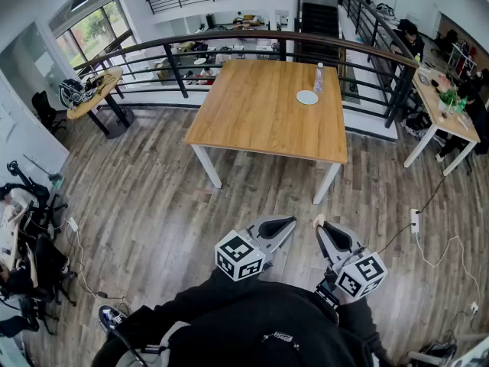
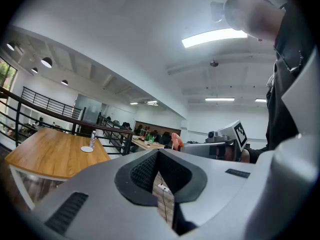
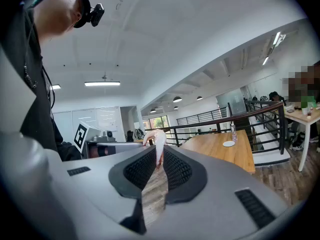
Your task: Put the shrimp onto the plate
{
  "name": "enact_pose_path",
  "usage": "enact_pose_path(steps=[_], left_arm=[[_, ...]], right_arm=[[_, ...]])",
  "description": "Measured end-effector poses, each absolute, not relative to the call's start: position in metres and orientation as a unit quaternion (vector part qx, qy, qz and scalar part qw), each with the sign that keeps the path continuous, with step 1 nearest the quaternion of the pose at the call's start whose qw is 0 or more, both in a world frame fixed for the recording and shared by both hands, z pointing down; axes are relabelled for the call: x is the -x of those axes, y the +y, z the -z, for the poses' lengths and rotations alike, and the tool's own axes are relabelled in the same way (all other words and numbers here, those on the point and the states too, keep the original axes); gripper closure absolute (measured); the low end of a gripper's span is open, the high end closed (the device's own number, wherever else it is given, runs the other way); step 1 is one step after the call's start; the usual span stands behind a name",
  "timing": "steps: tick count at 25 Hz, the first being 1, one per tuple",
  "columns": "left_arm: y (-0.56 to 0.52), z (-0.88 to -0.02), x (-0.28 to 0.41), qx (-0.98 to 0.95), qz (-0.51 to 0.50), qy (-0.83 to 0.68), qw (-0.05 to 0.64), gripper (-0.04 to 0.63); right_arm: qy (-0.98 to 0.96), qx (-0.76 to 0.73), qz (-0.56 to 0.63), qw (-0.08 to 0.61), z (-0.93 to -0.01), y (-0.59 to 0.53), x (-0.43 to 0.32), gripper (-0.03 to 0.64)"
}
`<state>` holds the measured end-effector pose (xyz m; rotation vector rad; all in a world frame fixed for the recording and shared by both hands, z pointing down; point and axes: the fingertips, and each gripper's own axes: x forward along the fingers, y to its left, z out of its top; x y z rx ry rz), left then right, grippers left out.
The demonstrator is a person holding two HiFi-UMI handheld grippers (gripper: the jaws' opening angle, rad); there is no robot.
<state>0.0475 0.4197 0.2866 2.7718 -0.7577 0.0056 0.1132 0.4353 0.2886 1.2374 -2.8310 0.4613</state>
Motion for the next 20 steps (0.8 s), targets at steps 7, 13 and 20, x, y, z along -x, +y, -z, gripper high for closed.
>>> enact_pose_path(steps=[7,13,20], left_arm=[[0.427,-0.283,-0.024,-0.952,0.005,-0.274,0.133,0.592],[0.428,-0.281,-0.015,-0.948,0.005,-0.289,0.130,0.592],[0.432,-0.286,-0.017,-0.946,0.001,-0.297,0.132,0.592]], right_arm=[[-0.911,-0.385,-0.146,0.012,-0.286,0.438,-0.087,0.558],[-0.915,-0.364,-0.171,0.001,-0.286,0.436,-0.078,0.558],[-0.907,-0.376,-0.187,-0.016,-0.292,0.438,-0.088,0.557]])
